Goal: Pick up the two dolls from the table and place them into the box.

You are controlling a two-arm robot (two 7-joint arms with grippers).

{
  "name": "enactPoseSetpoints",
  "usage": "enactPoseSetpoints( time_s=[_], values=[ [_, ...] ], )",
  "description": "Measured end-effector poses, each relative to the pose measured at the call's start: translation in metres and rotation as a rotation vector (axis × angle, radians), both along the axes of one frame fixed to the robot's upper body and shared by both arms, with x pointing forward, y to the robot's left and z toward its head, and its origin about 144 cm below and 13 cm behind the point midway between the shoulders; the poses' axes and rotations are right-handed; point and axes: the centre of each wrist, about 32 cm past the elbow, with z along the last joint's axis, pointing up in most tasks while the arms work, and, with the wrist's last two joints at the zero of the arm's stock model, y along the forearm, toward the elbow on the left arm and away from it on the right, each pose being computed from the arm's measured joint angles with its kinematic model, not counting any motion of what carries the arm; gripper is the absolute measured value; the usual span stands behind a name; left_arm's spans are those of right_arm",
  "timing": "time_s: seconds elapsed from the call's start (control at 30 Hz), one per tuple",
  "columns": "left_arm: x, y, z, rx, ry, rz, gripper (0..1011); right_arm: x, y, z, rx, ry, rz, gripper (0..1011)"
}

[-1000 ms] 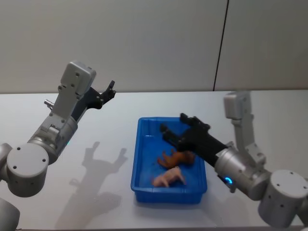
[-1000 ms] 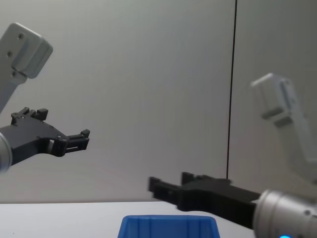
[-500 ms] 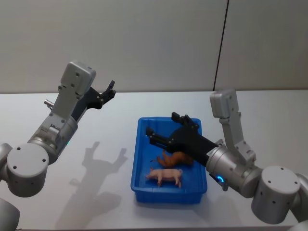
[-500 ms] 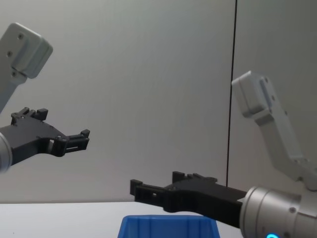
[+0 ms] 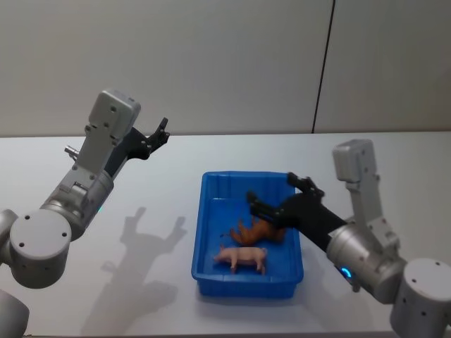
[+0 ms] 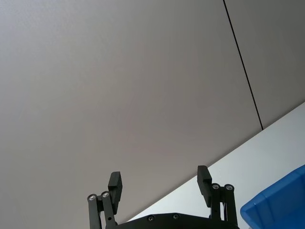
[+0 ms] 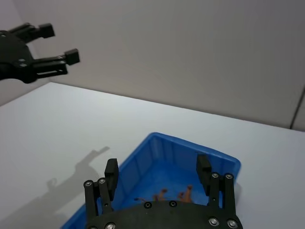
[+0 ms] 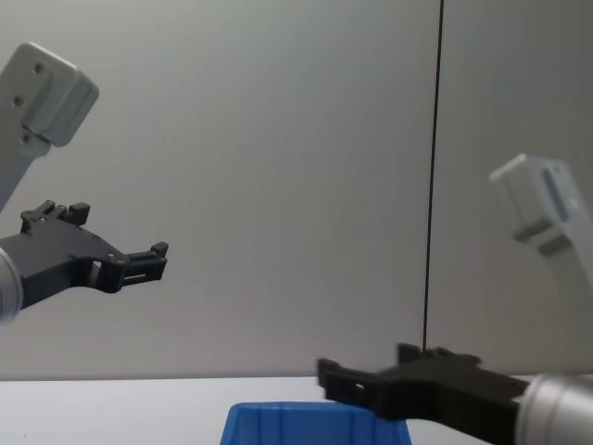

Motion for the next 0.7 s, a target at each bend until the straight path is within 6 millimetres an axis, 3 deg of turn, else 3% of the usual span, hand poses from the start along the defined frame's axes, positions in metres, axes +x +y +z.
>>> enactPoseSetpoints(
  time_s=[0.7],
  values=[
    [0.0, 0.0, 0.0, 0.0, 0.0, 0.0, 1001, -0.031, -0.039, -0.018, -0.086, 0.125, -0.278, 1001]
  ],
)
